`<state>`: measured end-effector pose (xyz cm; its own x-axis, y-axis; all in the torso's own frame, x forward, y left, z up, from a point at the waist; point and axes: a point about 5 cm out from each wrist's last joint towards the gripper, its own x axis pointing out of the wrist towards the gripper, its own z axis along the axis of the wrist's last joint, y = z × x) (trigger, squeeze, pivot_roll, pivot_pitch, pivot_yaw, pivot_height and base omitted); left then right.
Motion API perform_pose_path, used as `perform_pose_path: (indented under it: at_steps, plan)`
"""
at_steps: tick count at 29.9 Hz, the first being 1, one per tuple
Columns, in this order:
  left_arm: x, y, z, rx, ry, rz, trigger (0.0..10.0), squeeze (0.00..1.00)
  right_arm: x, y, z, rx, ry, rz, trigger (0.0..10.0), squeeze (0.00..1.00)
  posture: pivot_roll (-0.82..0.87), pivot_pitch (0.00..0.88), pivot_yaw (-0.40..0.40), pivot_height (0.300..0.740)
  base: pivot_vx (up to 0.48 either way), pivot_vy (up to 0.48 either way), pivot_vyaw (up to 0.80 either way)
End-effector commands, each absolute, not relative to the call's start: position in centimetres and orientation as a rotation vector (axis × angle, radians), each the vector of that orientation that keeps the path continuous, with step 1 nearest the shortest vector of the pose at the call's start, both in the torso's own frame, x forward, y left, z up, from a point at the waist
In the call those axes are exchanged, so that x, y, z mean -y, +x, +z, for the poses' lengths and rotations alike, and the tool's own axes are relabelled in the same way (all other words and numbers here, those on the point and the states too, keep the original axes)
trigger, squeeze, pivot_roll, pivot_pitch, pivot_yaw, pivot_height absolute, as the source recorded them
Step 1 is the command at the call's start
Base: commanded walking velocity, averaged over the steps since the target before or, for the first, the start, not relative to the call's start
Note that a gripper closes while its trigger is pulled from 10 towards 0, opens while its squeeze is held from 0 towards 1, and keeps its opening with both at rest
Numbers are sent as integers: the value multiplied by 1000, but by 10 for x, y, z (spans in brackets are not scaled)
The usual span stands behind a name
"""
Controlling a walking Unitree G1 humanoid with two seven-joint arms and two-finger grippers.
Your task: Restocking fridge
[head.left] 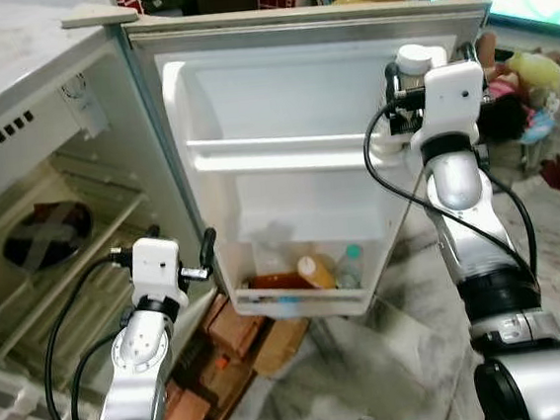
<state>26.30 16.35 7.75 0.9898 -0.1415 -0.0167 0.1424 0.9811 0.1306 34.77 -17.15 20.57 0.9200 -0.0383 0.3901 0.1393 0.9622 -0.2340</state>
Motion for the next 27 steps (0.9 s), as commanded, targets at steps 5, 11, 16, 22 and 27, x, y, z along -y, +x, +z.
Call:
perform_pose_path:
  at_steps: [5,11,16,22,27]
  plan:
    - [-163,274,78,6,134,-100,10000,0,167,311,190,442,-232,-39,10000,1000,24,0,-16,740,0,0,0]
    - [-161,278,79,11,134,-94,10000,0,167,294,179,428,-229,-43,10000,1000,5,0,-1,740,0,0,0]
    - [-163,273,74,2,151,-107,10000,0,166,278,161,360,-206,-29,10000,1000,2,0,4,740,0,0,0]
    - [-165,271,72,-9,161,-89,10000,0,170,264,138,244,-96,-92,10000,902,5,0,-1,740,0,0,0]
    - [-163,269,71,-13,176,-84,10000,0,171,253,118,159,-77,-117,10000,0,5,0,-1,740,0,0,0]
